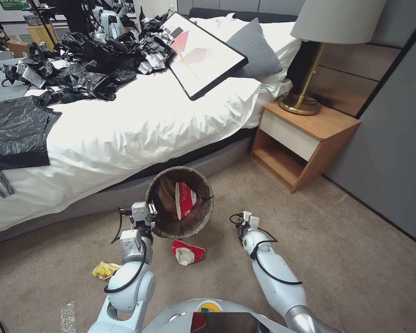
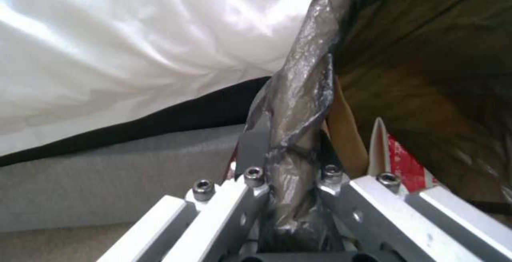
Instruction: Pick up the trash bin, then pick up the garbage from the floor and place it into the trash bin.
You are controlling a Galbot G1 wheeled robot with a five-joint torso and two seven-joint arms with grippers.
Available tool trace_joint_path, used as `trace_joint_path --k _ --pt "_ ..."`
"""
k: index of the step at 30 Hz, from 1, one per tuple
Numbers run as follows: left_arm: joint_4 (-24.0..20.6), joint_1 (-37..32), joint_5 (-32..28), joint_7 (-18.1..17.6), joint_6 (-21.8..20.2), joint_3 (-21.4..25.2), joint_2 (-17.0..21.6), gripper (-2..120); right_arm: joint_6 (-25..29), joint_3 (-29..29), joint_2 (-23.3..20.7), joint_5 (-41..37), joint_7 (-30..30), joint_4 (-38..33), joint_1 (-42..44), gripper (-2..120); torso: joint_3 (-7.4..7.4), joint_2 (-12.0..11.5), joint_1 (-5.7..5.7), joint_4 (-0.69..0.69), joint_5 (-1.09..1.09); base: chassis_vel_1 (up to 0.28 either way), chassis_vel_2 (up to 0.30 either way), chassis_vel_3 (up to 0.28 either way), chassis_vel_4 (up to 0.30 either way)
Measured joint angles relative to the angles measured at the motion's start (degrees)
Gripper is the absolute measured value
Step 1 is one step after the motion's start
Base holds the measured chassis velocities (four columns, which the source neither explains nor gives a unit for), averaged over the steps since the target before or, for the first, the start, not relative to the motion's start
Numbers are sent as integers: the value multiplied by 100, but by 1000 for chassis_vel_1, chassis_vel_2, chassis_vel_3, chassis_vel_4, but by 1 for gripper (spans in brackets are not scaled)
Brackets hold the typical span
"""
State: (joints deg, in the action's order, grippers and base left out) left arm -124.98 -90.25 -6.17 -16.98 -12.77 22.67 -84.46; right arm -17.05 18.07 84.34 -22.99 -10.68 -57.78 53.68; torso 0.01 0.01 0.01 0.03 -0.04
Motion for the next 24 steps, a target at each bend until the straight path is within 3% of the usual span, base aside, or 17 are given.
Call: trace_joint_path --k 9,18,24 --pt "38 16 -1 0 0 -4 -5 2 45 24 -21 52 48 35 9 0 -1 0 0 -8 7 0 0 0 0" --pt "40 22 -5 3 0 -12 3 2 98 35 -46 127 8 -132 101 0 -2 -1 0 -3 6 0 0 0 0" --pt "77 25 -4 4 -2 -28 0 2 545 -9 -172 733 -277 -1303 439 0 -2 -1 0 -2 4 0 0 0 0"
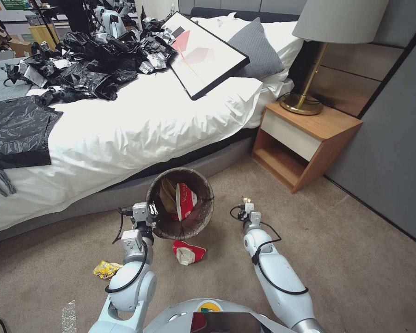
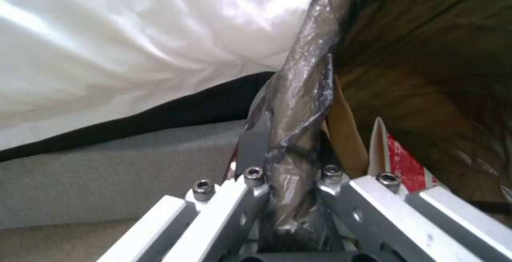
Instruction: Pick up the trash bin, then pick up the garbage from the floor and place it into the trash bin.
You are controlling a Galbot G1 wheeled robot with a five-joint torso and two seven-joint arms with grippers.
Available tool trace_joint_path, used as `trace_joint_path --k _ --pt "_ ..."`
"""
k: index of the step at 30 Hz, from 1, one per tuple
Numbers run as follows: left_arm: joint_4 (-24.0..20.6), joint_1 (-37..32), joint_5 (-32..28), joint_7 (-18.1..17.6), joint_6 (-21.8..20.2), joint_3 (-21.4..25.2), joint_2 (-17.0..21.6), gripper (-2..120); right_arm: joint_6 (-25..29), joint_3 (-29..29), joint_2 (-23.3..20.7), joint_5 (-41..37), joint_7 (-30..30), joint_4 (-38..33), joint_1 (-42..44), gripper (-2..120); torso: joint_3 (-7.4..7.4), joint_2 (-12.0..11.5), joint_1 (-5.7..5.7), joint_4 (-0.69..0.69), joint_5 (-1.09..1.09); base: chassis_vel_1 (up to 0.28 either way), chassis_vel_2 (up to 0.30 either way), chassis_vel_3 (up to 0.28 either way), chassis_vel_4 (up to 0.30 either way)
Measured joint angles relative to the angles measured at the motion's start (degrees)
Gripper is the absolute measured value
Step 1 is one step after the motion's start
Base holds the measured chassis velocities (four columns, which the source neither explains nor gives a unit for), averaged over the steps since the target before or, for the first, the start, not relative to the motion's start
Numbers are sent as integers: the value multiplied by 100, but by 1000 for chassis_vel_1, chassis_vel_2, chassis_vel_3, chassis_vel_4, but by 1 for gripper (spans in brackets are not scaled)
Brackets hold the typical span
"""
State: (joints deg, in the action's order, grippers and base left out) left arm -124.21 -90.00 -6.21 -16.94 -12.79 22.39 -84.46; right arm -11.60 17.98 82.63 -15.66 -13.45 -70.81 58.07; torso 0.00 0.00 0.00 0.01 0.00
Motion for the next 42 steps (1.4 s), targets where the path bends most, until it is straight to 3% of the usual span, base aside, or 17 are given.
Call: trace_joint_path --k 2,3,4,10,18,26,42 --pt "8 2 3 -1 -4 -13 -3 2 445 0 -20 511 -108 -379 111 0 0 0 0 0 0 0 0 0 0" --pt "10 1 7 -2 -8 -19 -4 2 941 2 -20 804 -121 -579 164 0 0 0 0 0 0 0 0 0 0" --pt "10 1 7 -2 -8 -19 -4 2 941 2 -20 804 -121 -579 164 0 0 0 0 0 0 0 0 0 0" --pt "13 -9 12 -10 -62 -21 -7 2 2339 6 -28 1189 217 -1203 297 0 0 0 0 -1 0 0 0 0 0" --pt "-78 -45 -226 -81 -306 -96 -18 2 3160 -184 -101 1149 1318 -2473 580 0 0 0 0 0 -1 0 0 0 0" --pt "-209 -135 -437 -77 -608 -124 3 2 3374 -687 -285 953 2285 -3387 768 0 1 0 0 -1 -1 0 0 0 0" --pt "-256 -191 -452 -17 -757 -214 4 2 3316 -1334 -400 881 2589 -3620 784 0 0 0 0 -1 0 0 0 0 0"
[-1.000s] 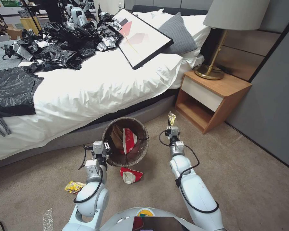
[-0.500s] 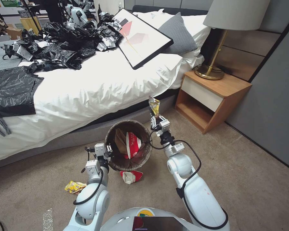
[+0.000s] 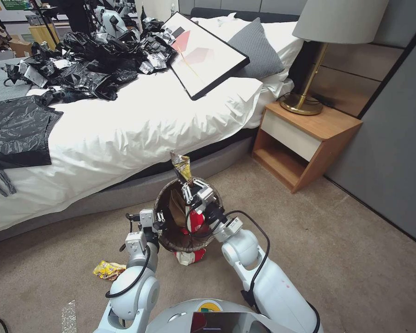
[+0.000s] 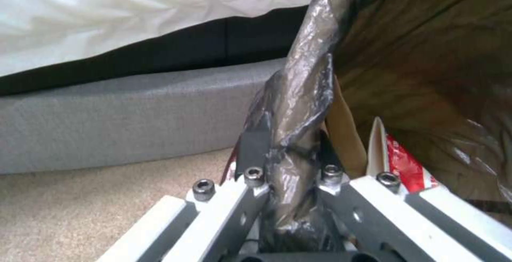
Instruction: Pick up the trash bin, then pick up the garbage from the floor and place it into the trash bin.
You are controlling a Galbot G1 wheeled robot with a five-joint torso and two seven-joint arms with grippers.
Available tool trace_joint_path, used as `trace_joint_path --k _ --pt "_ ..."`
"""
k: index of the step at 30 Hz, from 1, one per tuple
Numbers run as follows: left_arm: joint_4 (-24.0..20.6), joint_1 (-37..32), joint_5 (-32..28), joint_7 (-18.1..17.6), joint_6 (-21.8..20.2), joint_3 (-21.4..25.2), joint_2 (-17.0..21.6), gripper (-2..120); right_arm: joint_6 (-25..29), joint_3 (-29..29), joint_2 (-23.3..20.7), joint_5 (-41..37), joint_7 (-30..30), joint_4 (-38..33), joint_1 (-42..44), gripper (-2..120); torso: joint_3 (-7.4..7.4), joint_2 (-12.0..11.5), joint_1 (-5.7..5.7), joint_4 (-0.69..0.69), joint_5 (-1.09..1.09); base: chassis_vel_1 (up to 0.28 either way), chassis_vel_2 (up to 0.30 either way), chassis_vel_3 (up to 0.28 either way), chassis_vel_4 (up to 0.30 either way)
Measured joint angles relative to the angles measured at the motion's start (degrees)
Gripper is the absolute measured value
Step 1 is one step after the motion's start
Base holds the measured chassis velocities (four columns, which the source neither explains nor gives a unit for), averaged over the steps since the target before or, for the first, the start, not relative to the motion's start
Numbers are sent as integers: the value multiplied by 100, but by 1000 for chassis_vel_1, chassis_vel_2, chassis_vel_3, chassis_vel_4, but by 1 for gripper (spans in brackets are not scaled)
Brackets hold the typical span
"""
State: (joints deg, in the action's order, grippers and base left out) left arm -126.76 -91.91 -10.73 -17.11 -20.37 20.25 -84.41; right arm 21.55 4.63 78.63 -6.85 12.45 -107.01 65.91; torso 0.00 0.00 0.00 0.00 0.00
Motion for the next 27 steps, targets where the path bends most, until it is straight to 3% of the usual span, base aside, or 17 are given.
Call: trace_joint_path --k 13,27 --pt "-64 -30 -12 7 -132 12 2 2 -127 -619 17 98 31 192 -48 0 0 0 0 0 0 0 0 0 0" --pt "-111 6 -130 -46 -240 49 10 2 -61 -546 -38 219 32 504 258 0 0 0 0 1 0 0 0 0 0"
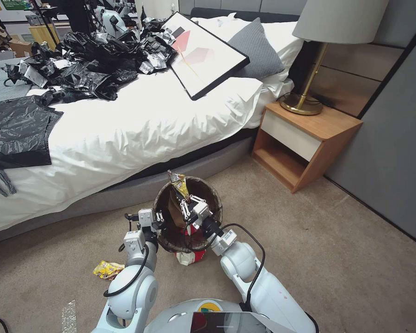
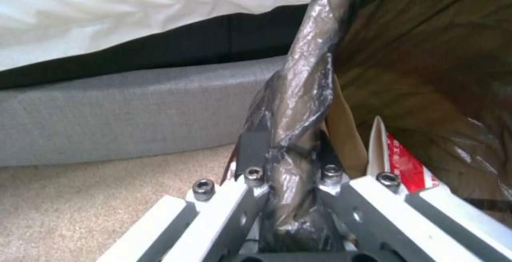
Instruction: Pick up the trash bin, then pick up the garbage from the floor and place it into the trash bin.
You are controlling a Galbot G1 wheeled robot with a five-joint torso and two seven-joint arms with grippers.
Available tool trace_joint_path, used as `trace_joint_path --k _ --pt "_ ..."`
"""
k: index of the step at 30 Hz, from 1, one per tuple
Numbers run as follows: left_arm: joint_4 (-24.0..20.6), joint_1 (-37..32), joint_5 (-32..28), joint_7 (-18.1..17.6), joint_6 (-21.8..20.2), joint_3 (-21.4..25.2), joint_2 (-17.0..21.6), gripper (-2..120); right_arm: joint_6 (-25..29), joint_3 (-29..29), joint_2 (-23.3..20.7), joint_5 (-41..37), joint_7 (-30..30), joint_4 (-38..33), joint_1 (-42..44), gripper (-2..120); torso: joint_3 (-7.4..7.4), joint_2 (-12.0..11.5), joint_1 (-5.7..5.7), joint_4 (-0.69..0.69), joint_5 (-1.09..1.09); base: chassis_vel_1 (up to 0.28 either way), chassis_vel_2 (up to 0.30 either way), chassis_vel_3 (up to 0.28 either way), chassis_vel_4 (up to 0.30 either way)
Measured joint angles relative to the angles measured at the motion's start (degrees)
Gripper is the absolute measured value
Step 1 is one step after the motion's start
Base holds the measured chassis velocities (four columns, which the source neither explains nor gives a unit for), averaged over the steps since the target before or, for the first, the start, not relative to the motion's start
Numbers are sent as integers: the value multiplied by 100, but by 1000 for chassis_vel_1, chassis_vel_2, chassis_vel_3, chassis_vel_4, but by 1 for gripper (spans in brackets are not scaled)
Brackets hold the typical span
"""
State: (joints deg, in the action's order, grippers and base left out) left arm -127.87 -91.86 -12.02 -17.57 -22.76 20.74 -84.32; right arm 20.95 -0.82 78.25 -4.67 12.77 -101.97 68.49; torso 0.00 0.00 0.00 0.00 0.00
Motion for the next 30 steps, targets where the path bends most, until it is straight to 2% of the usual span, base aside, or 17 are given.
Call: trace_joint_path --k 2,4,6,8,9,11,14,17,20,22,23,25,26,28,30 --pt "-7 3 -22 -20 -2 6 -2 2 14 14 0 29 -3 30 25 -1 0 0 0 0 0 0 0 0 0" --pt "-8 12 -37 -37 -9 21 -4 2 29 26 -4 65 -4 38 72 10 0 0 0 0 0 0 0 0 0" --pt "-9 19 -39 -39 -13 25 -7 2 32 34 -4 81 -4 37 95 14 0 0 0 0 0 0 0 0 0" --pt "0 37 -41 -43 -17 28 -11 2 38 40 -2 98 -7 32 117 25 0 0 0 0 0 0 0 0 0" --pt "0 37 -41 -43 -17 28 -11 2 38 40 -2 98 -7 32 117 25 0 0 0 0 0 0 0 0 0" --pt "2 42 -47 -45 -29 29 -13 2 39 49 -2 103 -8 27 128 36 0 0 0 0 0 0 0 0 0" --pt "3 45 -54 -47 -32 32 -11 2 39 53 -1 106 -9 27 132 42 0 0 0 0 0 0 0 0 0" --pt "4 48 -60 -50 -38 40 -6 2 40 55 2 114 -11 25 146 56 0 0 0 0 0 0 0 0 0" --pt "4 52 -62 -50 -41 40 -5 2 40 56 2 115 -13 23 145 63 0 0 0 0 0 0 0 0 0" --pt "7 55 -63 -50 -45 40 -5 2 39 62 3 115 -15 18 131 75 0 0 0 0 0 0 0 0 0" --pt "7 55 -63 -50 -45 40 -5 2 39 62 3 115 -15 18 131 75 0 0 0 0 0 0 0 0 0" --pt "11 58 -64 -51 -49 40 -5 2 38 65 -1 116 -16 4 127 86 0 0 0 0 0 0 0 0 0" --pt "11 58 -64 -51 -49 40 -5 2 38 65 -1 116 -16 4 127 86 0 0 0 0 0 0 0 0 0" --pt "16 63 -66 -50 -53 40 -6 2 37 75 -4 117 -16 -3 126 95 0 0 0 0 0 0 0 0 0" --pt "26 68 -67 -51 -55 40 -5 2 26 80 -12 120 -11 -31 141 99 0 0 0 0 0 0 0 0 0"
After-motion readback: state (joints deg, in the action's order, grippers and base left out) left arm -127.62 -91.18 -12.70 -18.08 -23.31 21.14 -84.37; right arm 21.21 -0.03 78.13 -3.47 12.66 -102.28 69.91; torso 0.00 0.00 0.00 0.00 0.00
